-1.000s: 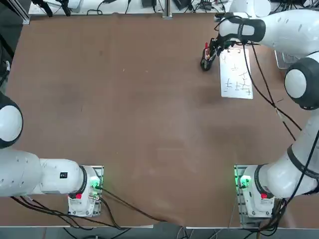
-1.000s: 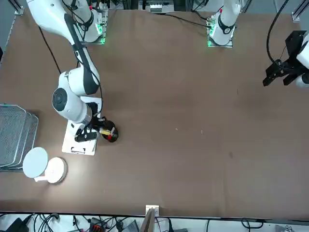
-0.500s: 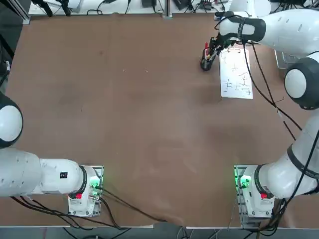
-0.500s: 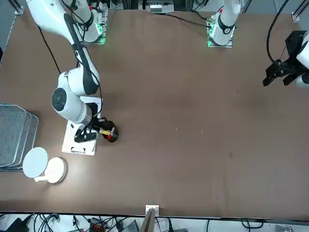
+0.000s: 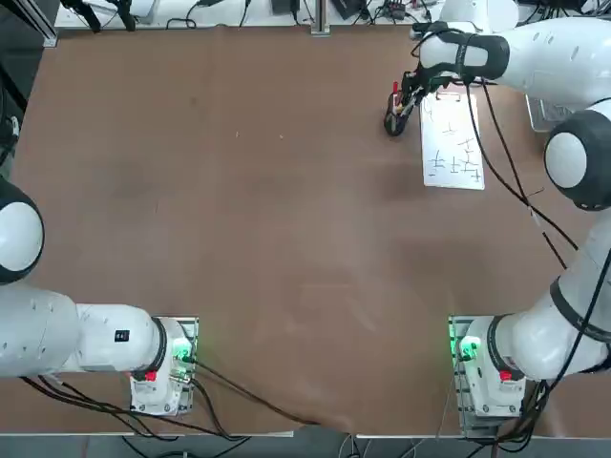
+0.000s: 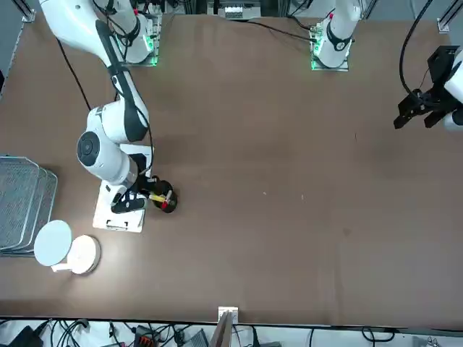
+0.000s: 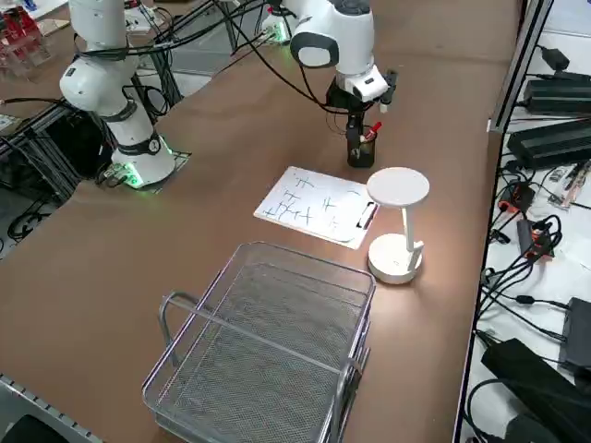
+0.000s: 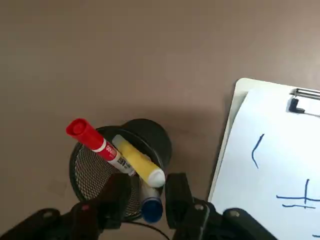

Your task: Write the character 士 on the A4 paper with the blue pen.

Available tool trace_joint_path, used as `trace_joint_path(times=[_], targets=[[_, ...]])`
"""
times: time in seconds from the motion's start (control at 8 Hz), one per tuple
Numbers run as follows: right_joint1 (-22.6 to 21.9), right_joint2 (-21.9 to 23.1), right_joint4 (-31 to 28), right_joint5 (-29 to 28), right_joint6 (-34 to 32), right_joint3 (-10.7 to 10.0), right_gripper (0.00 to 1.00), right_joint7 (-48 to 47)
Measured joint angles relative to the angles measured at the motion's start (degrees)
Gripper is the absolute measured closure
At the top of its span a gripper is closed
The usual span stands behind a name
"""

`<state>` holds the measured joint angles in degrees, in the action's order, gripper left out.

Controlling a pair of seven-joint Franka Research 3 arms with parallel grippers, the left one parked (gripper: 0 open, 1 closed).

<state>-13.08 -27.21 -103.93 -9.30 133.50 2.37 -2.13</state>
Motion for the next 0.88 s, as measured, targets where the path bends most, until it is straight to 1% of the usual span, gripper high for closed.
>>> trace_joint_path(times=[0.62,0.88], targets=[[0.0,-0.1,0.0,-0.1,-0.6,0.0,0.53,0.0],[0.0,-0.1,0.0,-0.1,-0.8,0.0,0.55,0.0]])
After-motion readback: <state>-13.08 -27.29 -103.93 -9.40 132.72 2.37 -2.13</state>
